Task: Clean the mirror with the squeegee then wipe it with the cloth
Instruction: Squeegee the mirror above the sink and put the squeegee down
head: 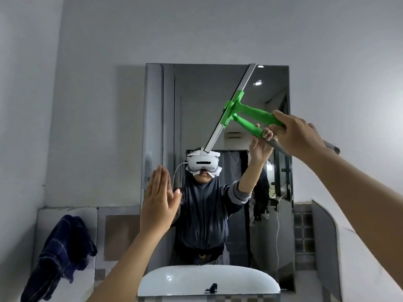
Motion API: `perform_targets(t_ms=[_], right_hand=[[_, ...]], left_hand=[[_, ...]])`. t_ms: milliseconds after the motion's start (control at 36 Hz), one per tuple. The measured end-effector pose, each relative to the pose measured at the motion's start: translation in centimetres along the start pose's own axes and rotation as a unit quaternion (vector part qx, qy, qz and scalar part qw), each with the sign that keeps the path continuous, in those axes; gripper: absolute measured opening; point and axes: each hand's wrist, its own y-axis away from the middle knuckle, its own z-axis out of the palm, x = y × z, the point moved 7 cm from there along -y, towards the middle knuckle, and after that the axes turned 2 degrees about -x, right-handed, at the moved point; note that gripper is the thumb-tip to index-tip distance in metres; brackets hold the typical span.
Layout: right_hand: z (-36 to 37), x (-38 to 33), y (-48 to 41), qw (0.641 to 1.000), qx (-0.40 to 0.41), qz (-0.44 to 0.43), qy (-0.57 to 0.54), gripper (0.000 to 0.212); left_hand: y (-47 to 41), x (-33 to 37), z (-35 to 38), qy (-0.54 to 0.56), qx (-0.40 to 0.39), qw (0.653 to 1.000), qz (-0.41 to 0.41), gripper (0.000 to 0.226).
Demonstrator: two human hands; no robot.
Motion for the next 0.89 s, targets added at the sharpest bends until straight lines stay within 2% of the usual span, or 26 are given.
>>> perform_targets(t_ms=[250,472,889], right_hand=[[0.3,1.3,1.0,0.999,0.006,0.031,-0.015,0.021],[1.4,1.7,2.8,0.995,0.028,0.061,-0.068,0.015],[3.7,1.9,5.5,0.981,0.022,0.148,-0.12,0.013]], left_hand=[[-0.2,-0.7,0.7,-0.014,-0.037,0.999,-0.015,0.072],[0.2,0.5,-0.6,-0.02,-0.006,1.0,0.007,0.073],[-0.1,-0.1,0.2,-0.035,-0.034,0.999,-0.021,0.07]])
